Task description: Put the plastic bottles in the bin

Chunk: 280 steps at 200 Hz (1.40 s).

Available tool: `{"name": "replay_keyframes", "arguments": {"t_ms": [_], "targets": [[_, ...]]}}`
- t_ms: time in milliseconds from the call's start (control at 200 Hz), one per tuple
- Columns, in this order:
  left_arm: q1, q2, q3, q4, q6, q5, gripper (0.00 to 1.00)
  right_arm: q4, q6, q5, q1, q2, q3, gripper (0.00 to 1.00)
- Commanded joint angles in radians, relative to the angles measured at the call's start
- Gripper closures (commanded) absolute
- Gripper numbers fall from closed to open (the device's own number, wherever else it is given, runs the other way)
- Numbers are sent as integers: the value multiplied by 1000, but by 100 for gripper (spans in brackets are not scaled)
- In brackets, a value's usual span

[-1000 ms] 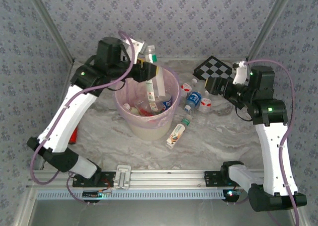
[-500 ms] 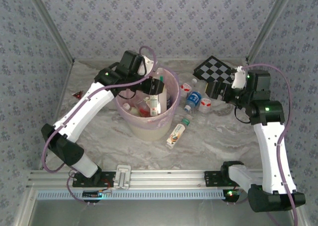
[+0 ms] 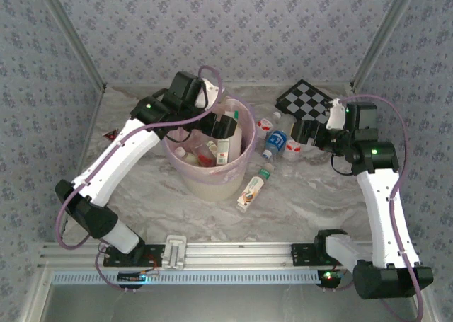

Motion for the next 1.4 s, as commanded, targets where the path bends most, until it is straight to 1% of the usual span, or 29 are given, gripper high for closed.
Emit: {"name": "replay_keyframes", "arguments": {"t_ms": [0, 105, 270, 350, 445, 510, 605, 740, 765, 860, 955, 1059, 1164, 1224, 1334, 1394], "targets": [[-8, -42, 62, -35, 43, -96, 25, -10, -4, 15, -5, 8, -1, 8], [-24, -37, 35, -7, 41, -95, 36, -8, -4, 14, -3, 17, -5, 8], [-50, -17, -44, 80, 12, -77, 53, -4, -1, 6, 1, 25, -20, 8], [-60, -7, -58, 73, 3, -102, 58, -3, -4, 6, 2, 29, -21, 8], [-75, -22, -134, 95, -16, -159, 66, 0, -1, 9, 8, 32, -33, 8], [-81, -30, -184, 89, -28, -188, 69, 5, 2, 27, 9, 31, -49, 8], [-85, -56, -277, 131, -61, -169, 71, 2, 17, 107, 16, 37, -65, 8], [-86, -77, -356, 183, -93, -145, 71, 0, 37, 198, 44, 65, -71, 8], [-86, -78, -363, 190, -95, -145, 71, -1, 39, 206, 47, 73, -104, 8], [-86, -72, -360, 192, -102, -140, 71, -7, 46, 239, 59, 107, -131, 8], [-88, -70, -350, 188, -89, -135, 71, -9, 50, 267, 61, 140, -160, 12], [-87, -94, -333, 190, -75, -134, 69, 1, 51, 287, 61, 170, -200, 20], [-88, -133, -317, 182, -57, -137, 61, 34, 57, 270, 66, 189, -244, 31], [-86, -158, -308, 171, -49, -142, 53, 54, 63, 261, 73, 202, -259, 37], [-86, -214, -310, 158, -37, -151, 36, 75, 62, 266, 86, 247, -263, 40], [-85, -248, -316, 152, -29, -167, 27, 87, 62, 273, 94, 277, -266, 38]]}}
